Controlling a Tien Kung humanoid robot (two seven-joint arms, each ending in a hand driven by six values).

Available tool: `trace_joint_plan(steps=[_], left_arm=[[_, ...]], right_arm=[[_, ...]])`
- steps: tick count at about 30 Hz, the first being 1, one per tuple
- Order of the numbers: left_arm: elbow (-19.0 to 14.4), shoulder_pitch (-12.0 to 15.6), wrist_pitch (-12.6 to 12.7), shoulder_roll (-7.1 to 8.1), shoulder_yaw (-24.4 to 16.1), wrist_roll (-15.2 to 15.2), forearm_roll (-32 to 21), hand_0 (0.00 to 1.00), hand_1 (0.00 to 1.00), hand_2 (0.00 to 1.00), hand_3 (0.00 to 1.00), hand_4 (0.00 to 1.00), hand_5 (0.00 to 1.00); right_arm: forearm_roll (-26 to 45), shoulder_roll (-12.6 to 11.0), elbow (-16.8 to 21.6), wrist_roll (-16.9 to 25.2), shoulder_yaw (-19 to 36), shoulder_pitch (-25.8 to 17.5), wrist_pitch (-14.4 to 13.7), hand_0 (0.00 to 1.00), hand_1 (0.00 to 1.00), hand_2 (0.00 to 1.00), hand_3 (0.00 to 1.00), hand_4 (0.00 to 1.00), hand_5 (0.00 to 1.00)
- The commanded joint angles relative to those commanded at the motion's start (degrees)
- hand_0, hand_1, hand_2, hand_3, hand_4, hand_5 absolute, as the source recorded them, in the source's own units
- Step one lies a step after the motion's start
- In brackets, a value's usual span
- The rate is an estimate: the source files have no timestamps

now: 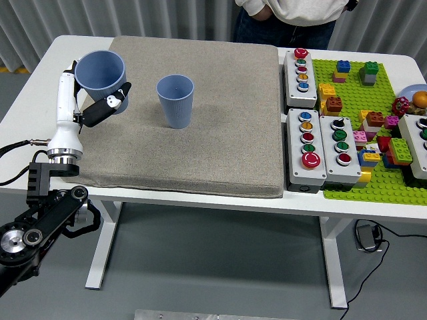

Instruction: Pick cup pour cup place

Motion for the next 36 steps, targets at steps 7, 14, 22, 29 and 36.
trace_joint_plan(steps=[7, 14, 22, 29, 36], left_arm=[[0.07, 1.82, -0.87, 0.06, 2.01, -1.78, -1.23, 0.477, 0.506, 0.527, 0.543, 0.736, 0.186], [1.4, 2.63, -1.35, -0.61, 4.47, -2.87, -2.43, 0.488, 0.509, 0.542, 0.548, 0.75, 0.209], [5.39, 0.73, -0.76, -1.77, 8.35, -4.11, -5.51, 0.488, 0.513, 0.544, 0.548, 0.737, 0.202], [7.67, -0.93, -0.65, -2.27, 10.25, -4.41, -6.79, 0.489, 0.515, 0.547, 0.549, 0.74, 0.209], [9.78, -1.88, -0.99, -2.98, 11.47, -5.24, -8.66, 0.501, 0.52, 0.554, 0.567, 0.776, 0.255]], right_arm=[[0.0, -0.01, -0.01, 0.06, 0.33, -0.08, -0.02, 0.69, 0.66, 0.602, 0.599, 0.007, 0.29], [0.0, -0.04, -0.01, 0.11, 0.59, -0.04, -0.05, 0.691, 0.66, 0.602, 0.599, 0.007, 0.29], [0.0, -0.01, 0.01, 0.03, 0.44, 0.06, -0.09, 0.69, 0.66, 0.602, 0.599, 0.007, 0.289], [0.0, 0.05, 0.0, 0.03, 0.39, -0.05, -0.06, 0.69, 0.66, 0.602, 0.599, 0.007, 0.285], [0.0, 0.16, 0.0, 0.04, 0.43, -0.12, 0.04, 0.69, 0.66, 0.602, 0.599, 0.007, 0.288]])
